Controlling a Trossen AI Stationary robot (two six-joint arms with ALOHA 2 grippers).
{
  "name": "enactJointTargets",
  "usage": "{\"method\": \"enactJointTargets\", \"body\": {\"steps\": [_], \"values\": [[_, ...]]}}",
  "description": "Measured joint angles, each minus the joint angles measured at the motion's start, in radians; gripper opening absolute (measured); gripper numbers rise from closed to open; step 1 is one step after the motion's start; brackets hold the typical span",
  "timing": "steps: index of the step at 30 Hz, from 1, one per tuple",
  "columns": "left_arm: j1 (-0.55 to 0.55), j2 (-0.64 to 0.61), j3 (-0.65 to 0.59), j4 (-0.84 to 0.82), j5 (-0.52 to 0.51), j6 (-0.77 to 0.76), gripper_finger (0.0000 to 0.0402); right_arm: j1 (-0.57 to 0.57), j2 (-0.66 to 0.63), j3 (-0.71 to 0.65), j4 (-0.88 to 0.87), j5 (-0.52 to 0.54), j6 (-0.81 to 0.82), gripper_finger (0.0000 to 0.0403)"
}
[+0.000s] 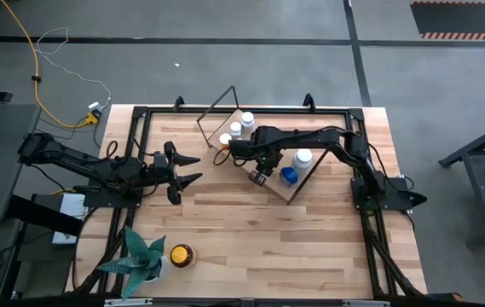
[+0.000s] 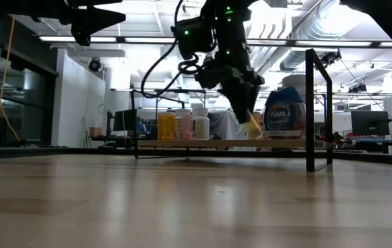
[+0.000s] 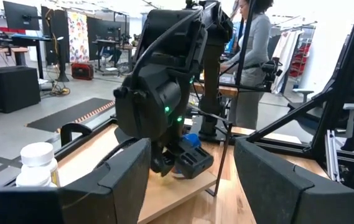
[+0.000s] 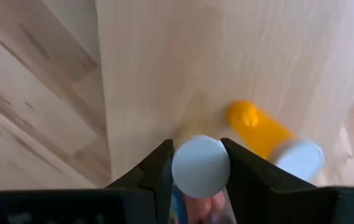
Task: Pick and place medicine bottles onto shelf by color
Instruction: Put the light yellow pill bottle on the shelf
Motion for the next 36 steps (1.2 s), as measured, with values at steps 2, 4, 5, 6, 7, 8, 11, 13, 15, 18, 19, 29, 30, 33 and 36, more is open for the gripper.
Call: {"method": "enactJointTargets", "body": {"steps": [2,4,5,6,7,8,11,13,15,18,19,29,30,33,36], "values": [[0.0,0.0,0.0,0.002,0.0,0.0,0.0221,-0.001,0.003,-0.003,0.004,0.001,-0.001,0.0113],[0.0,0.0,0.0,0.002,0.0,0.0,0.0221,-0.001,0.004,-0.003,0.002,0.001,-0.007,0.0113],[0.0,0.0,0.0,0.002,0.0,0.0,0.0221,-0.001,0.004,-0.003,0.003,0.001,-0.009,0.0113],[0.0,0.0,0.0,0.002,0.0,0.0,0.0221,-0.001,0.004,-0.003,0.005,0.002,-0.011,0.0113],[0.0,0.0,0.0,0.002,0.0,0.0,0.0221,-0.001,0.003,-0.003,0.005,0.003,-0.016,0.0113],[0.0,0.0,0.0,0.002,0.0,0.0,0.0221,0.0,0.0,-0.003,0.007,0.005,-0.016,0.0113],[0.0,0.0,0.0,0.002,0.0,0.0,0.0221,0.005,-0.017,-0.004,0.035,0.044,-0.017,0.0113],[0.0,0.0,0.0,0.001,0.0,0.0,0.0221,0.012,-0.037,-0.004,0.038,0.066,-0.017,0.0113],[0.0,0.0,0.0,0.0,0.0,0.0,0.0221,0.018,-0.052,-0.003,0.042,0.078,-0.016,0.0113],[0.0,0.0,0.0,-0.004,0.0,0.0,0.0221,0.034,-0.074,-0.017,0.072,0.09,-0.012,0.0113],[0.0,0.0,0.0,-0.004,0.0,0.0,0.0221,0.039,-0.082,-0.03,0.096,0.095,-0.012,0.0113],[0.0,0.0,0.0,-0.004,0.0,0.0,0.0221,0.057,-0.299,-0.397,0.488,0.115,0.043,0.0113],[0.0,0.0,0.0,-0.004,0.0,0.0,0.0221,0.057,-0.324,-0.432,0.524,0.124,0.049,0.0113],[0.0,0.0,0.0,-0.001,0.0,0.0,0.0221,0.058,-0.387,-0.519,0.61,0.14,0.071,0.0113],[0.0,0.0,0.0,0.006,0.0,0.0,0.0221,0.065,-0.425,-0.582,0.642,0.168,0.093,0.0113]]}}
